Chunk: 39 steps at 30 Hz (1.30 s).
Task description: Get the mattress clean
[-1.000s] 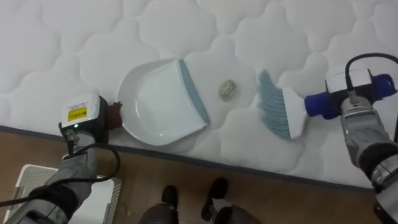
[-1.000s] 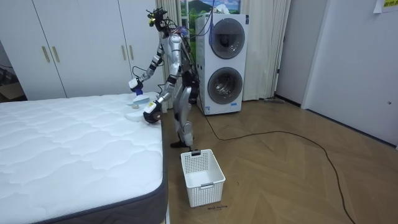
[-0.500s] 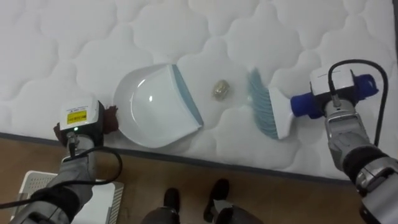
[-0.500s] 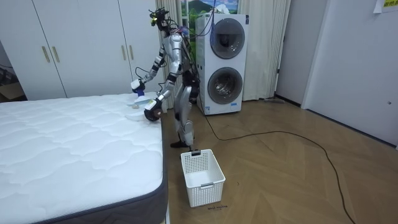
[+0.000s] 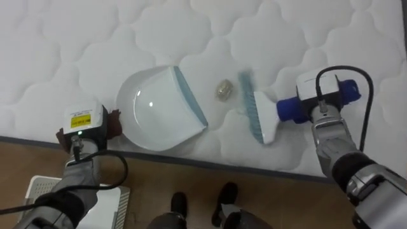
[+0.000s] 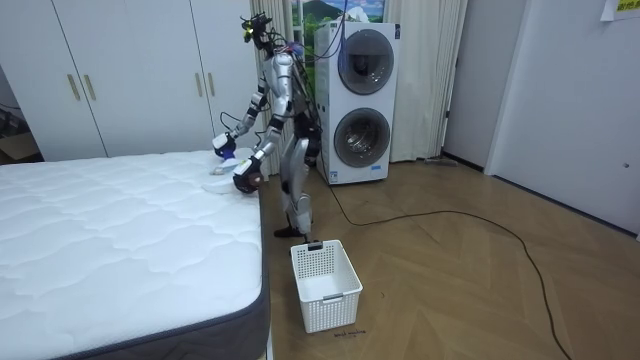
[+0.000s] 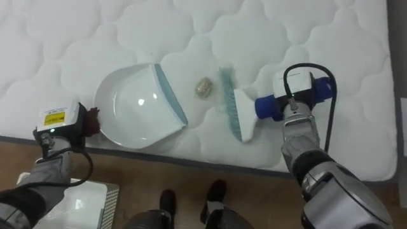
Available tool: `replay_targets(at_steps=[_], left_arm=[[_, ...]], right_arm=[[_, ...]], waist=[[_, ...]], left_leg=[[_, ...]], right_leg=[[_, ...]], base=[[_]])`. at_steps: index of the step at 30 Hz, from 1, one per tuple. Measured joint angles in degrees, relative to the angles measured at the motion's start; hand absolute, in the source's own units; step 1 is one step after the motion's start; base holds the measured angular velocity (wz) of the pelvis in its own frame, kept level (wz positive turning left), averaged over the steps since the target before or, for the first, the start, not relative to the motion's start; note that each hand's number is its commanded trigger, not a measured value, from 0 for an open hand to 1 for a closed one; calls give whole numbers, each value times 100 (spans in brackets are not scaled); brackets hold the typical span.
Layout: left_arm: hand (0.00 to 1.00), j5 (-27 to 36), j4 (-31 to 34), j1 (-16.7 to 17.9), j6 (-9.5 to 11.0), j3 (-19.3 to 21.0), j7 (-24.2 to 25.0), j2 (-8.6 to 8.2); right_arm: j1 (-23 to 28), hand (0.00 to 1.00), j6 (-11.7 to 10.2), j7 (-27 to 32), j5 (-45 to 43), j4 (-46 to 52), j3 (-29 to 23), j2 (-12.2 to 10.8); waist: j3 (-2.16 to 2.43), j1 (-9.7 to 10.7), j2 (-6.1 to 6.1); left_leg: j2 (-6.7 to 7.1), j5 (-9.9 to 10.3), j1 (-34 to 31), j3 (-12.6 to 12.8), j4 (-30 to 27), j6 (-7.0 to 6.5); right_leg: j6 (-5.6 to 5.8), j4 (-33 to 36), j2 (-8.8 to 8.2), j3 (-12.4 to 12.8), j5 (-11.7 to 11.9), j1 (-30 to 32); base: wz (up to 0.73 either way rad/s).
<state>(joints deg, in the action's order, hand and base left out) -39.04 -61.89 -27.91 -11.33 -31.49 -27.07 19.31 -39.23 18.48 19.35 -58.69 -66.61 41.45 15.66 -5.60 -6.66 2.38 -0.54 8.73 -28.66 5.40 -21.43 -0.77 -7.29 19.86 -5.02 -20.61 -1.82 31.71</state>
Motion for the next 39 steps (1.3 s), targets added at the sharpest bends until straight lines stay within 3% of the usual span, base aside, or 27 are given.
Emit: replay_targets(at_steps=[10,24,31,39], left_arm=[[100,-1,-10,-48,7,-28,140,-235],[100,-253,-118,-50,9,-52,158,-242],[100,-287,-98,14,10,-173,159,-243],[100,-333,-127,96,10,-194,102,-337]], right_arm=[[93,100,-473,12,34,87,0,-430],[94,100,-607,-87,58,810,117,-598],[93,100,-918,-315,93,958,228,-868],[91,100,-978,-604,264,958,214,-849]], waist=[[5,-58,-34],[11,-136,-44],[43,-151,-92],[73,-145,-110]], left_leg=[[117,-161,52,-72,266,-43],[131,-171,45,-87,187,-51],[137,-174,12,-123,171,-51],[215,-216,68,-118,173,-102]], right_leg=[[66,21,-90,23,-42,34],[90,92,-94,111,-58,44],[85,101,-124,20,-56,57],[132,176,-231,9,-85,57]], base=[[10],[0],[5],[0]])
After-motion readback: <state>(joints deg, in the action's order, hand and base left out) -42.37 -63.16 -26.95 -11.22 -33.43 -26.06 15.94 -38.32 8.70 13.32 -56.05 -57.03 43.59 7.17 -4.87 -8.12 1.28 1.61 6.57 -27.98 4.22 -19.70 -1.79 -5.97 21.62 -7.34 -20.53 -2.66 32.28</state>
